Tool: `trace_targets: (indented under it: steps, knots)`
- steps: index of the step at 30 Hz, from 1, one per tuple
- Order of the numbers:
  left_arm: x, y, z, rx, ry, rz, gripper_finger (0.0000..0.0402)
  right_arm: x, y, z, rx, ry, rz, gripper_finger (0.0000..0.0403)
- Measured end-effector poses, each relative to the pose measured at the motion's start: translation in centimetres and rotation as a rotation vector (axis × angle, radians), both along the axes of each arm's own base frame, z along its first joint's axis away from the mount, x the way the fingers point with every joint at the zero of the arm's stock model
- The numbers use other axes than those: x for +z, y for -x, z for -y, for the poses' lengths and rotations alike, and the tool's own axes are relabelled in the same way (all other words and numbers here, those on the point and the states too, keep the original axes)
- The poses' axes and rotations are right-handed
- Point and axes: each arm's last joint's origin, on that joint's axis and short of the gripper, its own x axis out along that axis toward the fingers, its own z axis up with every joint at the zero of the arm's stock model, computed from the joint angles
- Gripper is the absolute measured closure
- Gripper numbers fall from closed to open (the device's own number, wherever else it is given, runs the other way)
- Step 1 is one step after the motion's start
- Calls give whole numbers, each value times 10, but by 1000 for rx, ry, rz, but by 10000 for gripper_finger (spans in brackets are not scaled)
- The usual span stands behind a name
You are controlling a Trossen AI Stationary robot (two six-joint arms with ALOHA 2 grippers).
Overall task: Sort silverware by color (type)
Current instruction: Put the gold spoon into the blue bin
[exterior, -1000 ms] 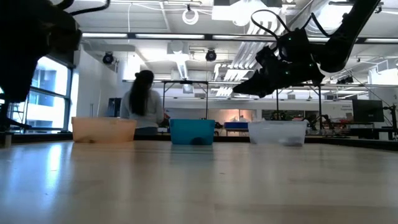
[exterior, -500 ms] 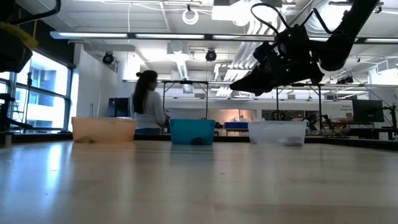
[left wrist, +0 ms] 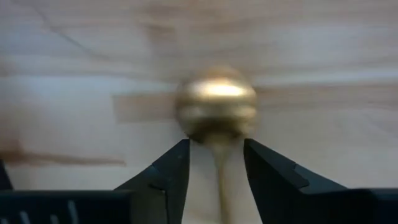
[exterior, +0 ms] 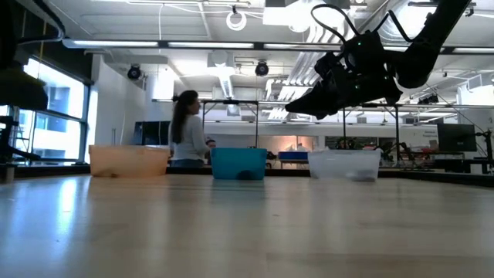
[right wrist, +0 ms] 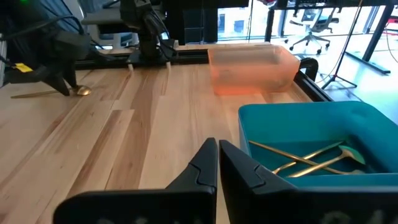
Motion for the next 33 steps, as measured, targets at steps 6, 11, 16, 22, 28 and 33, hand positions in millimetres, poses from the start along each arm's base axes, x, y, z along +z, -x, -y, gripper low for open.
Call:
trace_targets:
  steps: [6,11,16,22,28,33]
  knots:
    - [-10,4,-5,-37,-3,23,303,0,0,0,0,1,0,403]
    - [-9,1,-8,-123,-18,50,365,0,0,0,-1,-7,-1,403]
    - [-9,-5,-16,-165,-7,33,392,-6,1,-1,-3,-42,-57,403]
    - [-4,-25,-48,-232,-58,78,398,-12,3,-1,-34,-62,-118,403]
    - [15,-52,-106,-328,-159,208,400,-4,3,5,-60,-16,-40,403]
    - [27,-71,-169,-409,-207,313,401,4,6,16,-160,20,27,403]
